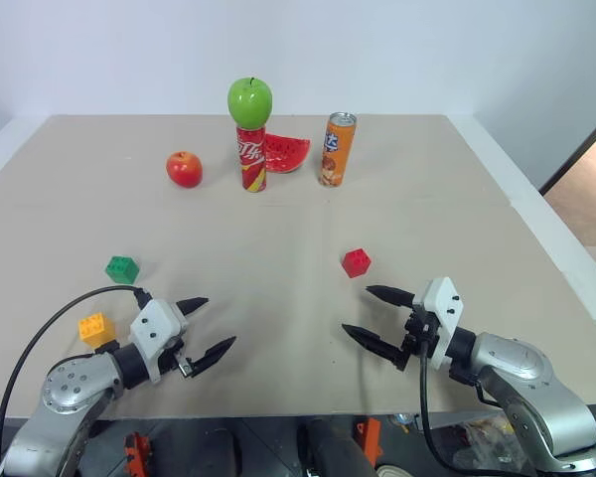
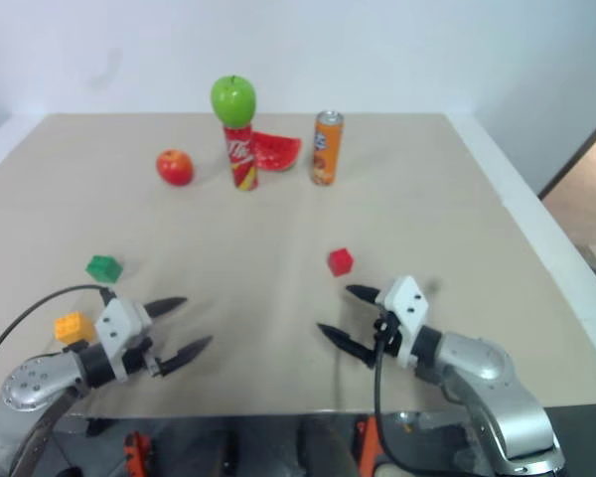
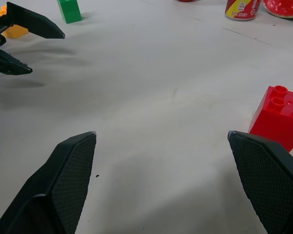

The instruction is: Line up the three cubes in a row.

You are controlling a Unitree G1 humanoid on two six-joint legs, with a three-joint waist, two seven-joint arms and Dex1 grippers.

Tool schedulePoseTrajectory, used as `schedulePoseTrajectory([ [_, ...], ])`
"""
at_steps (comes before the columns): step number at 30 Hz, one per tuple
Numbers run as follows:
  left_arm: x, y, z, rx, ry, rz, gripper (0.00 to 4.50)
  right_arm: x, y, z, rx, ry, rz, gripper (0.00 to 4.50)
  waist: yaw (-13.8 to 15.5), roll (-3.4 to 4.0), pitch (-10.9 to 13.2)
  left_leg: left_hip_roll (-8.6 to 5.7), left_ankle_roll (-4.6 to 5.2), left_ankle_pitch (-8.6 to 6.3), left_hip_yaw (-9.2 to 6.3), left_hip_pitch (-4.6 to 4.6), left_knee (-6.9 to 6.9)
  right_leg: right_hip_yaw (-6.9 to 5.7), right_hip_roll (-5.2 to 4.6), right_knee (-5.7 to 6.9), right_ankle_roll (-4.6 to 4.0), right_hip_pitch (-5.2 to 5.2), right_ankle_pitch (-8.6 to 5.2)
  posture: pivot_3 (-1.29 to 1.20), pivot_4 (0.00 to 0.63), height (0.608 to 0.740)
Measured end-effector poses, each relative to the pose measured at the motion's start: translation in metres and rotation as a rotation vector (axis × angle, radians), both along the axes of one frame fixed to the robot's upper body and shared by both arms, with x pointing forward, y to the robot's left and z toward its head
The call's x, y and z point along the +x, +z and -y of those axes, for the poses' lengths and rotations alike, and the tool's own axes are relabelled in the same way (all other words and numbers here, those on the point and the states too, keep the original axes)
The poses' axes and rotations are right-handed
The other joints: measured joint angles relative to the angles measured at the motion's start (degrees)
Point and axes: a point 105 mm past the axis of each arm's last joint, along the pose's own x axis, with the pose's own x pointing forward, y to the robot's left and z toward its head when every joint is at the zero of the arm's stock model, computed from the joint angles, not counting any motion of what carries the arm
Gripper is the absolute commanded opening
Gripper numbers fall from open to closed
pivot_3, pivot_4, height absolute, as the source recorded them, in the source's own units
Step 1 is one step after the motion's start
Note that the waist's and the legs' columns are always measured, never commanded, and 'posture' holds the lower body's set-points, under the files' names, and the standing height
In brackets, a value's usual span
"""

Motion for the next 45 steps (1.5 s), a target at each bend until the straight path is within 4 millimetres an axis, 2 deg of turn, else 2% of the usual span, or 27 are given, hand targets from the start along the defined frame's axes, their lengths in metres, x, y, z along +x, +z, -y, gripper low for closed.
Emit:
schedulePoseTrajectory([
  [9,-0.002,-0.001,0.007,-0.113,-0.015,-0.004,4.45,-0.004,-0.005,0.002,0.005,-0.023,-0.005,4.5,0.0,0.0,0.0,-0.01,-0.01,0.0,0.04,0.01,0.0,0.02,-0.01,0.0,0.03,0.0,0.01,0.0,0.15,0.74],
  [17,-0.005,-0.002,0.011,-0.126,-0.036,-0.014,4.45,-0.005,-0.003,0.001,0.021,-0.029,0.017,4.5,0.0,0.0,0.0,-0.01,0.0,0.0,0.04,0.02,0.0,0.03,0.0,0.0,0.01,0.0,0.0,0.0,0.15,0.74],
  [19,-0.008,-0.003,0.015,-0.117,-0.064,-0.015,4.45,0.006,0.01,-0.003,0.07,-0.081,0.084,4.5,-0.2,0.0,0.0,0.02,-0.01,0.0,0.1,0.04,0.01,0.09,0.04,0.0,0.0,-0.03,0.02,0.0,0.15,0.74],
  [22,-0.013,0.0,0.02,-0.084,-0.12,0.005,4.45,0.028,0.043,-0.006,0.132,-0.169,0.217,4.5,-0.1,-0.01,0.0,0.01,-0.03,0.02,0.12,0.07,0.01,0.17,0.06,0.02,0.0,-0.01,0.03,0.0,0.15,0.74],
  [24,-0.014,0.001,0.022,-0.073,-0.145,0.01,4.45,0.035,0.057,-0.007,0.16,-0.204,0.264,4.5,-0.1,0.01,0.0,0.0,-0.04,0.03,0.12,0.07,0.01,0.2,0.06,0.02,-0.01,0.0,0.03,0.0,0.15,0.74],
  [26,-0.015,0.002,0.025,-0.074,-0.163,0.013,4.45,0.045,0.061,-0.008,0.182,-0.247,0.27,4.5,-0.1,-0.01,0.0,0.01,-0.04,0.02,0.12,0.03,0.01,0.24,0.06,0.0,-0.01,0.0,0.03,0.0,0.15,0.74],
  [33,-0.012,0.008,0.027,-0.044,-0.199,0.026,4.45,0.07,0.022,-0.013,0.139,-0.342,0.148,4.5,0.0,-0.01,0.0,0.0,-0.02,-0.03,0.21,-0.02,-0.07,0.35,0.02,-0.01,0.12,-0.11,0.08,0.0,0.15,0.74],
  [38,-0.015,0.012,0.032,-0.037,-0.229,0.039,4.45,0.09,0.019,-0.013,0.131,-0.424,0.146,4.5,-0.1,-0.01,0.0,0.05,-0.01,-0.02,0.26,0.0,-0.06,0.39,0.11,0.02,0.16,-0.14,0.14,0.0,0.15,0.74],
  [45,-0.015,0.011,0.032,-0.035,-0.232,0.038,4.45,0.094,0.006,-0.009,0.119,-0.453,0.105,4.5,-0.1,-0.01,0.0,0.05,-0.01,-0.03,0.32,-0.02,-0.07,0.44,0.1,0.01,0.16,-0.18,0.13,0.0,0.15,0.74],
])
